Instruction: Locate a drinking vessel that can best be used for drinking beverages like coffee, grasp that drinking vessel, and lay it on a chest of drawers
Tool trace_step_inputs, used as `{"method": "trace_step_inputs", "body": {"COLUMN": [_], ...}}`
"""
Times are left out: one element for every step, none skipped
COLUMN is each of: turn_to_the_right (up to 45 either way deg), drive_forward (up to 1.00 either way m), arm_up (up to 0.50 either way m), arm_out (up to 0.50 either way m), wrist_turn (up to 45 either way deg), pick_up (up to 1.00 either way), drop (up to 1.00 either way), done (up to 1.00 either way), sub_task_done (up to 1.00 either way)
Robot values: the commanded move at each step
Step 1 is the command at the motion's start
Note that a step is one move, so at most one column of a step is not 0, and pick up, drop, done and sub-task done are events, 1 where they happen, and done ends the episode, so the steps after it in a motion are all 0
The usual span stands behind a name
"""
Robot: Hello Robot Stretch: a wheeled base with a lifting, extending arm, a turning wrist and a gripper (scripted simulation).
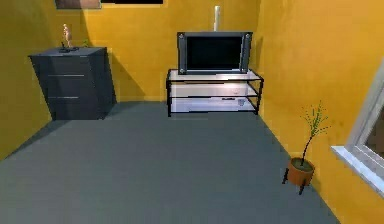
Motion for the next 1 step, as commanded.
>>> {"method": "trace_step_inputs", "body": {"turn_to_the_right": [-6.0], "drive_forward": [0.0], "arm_up": [0.0], "arm_out": [0.0], "wrist_turn": [0.0], "pick_up": [0.0], "drop": [0.0], "done": [0.0], "sub_task_done": [0.0]}}
